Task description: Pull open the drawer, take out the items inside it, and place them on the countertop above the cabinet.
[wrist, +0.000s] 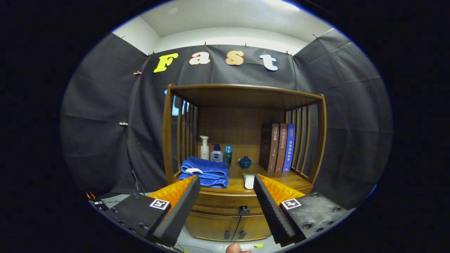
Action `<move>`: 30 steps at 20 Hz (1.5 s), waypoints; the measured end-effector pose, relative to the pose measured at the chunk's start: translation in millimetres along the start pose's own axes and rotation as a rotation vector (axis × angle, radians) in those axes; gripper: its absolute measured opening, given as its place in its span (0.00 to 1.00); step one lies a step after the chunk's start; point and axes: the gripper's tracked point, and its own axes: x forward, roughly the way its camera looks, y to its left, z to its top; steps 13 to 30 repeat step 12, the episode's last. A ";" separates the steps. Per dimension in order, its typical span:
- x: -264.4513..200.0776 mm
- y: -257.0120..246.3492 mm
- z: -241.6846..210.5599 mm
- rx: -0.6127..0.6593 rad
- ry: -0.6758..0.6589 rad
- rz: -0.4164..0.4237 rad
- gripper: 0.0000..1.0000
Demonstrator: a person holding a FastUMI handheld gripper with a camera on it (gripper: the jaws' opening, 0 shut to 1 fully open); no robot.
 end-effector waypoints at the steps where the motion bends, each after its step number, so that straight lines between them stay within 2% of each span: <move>1: -2.6 -0.5 4.9 -0.003 -0.002 0.005 0.99; 12: -25.2 -40.5 57.6 0.014 -0.101 -0.099 0.99; 30: -25.2 -40.5 57.6 0.014 -0.101 -0.099 0.99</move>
